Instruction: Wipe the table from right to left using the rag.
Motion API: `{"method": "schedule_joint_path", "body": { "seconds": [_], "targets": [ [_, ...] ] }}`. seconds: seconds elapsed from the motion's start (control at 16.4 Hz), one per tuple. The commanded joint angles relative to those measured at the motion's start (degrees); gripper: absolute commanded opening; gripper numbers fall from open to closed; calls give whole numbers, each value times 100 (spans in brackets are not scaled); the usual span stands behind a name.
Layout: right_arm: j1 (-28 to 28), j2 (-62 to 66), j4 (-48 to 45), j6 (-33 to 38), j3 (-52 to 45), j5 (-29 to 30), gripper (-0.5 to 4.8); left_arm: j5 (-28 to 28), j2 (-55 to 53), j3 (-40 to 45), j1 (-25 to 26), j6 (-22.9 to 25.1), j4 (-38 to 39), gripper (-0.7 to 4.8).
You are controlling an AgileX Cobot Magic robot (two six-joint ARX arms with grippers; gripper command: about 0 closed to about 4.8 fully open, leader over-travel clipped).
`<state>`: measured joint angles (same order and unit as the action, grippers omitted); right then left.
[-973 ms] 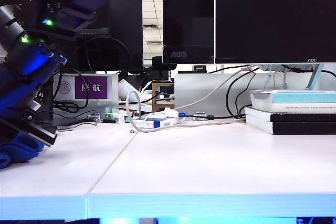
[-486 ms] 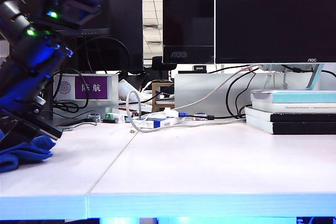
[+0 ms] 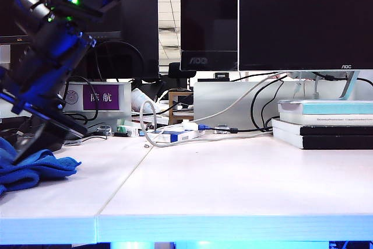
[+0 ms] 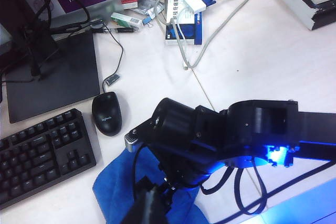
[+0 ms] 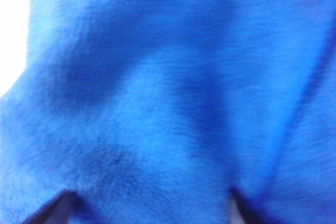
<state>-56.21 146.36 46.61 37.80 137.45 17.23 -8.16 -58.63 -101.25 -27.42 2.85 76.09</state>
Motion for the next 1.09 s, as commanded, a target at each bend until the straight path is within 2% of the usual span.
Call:
{"method": "schedule_joint_path", "body": {
  "seconds": [0.06,0.67,0.85,0.91,1.09],
  "targets": [
    [24,-98,24,-214,7,284,425,-448,9,-15,-2,-33,72,-5],
    [195,-717,291,-811,7,374,432,-730,9,-7,0,-57,195,-5],
    [212,-798,341,-977,7,616,433,-756,9,-2,0,-144,205,-5],
    [212,-811,387,-977,7,697,479,-756,9,-2,0,-144,203,-5],
    [212,-866,503,-1014,9,710,479,-756,13,-4,0,-144,205,-5]
  ]
}}
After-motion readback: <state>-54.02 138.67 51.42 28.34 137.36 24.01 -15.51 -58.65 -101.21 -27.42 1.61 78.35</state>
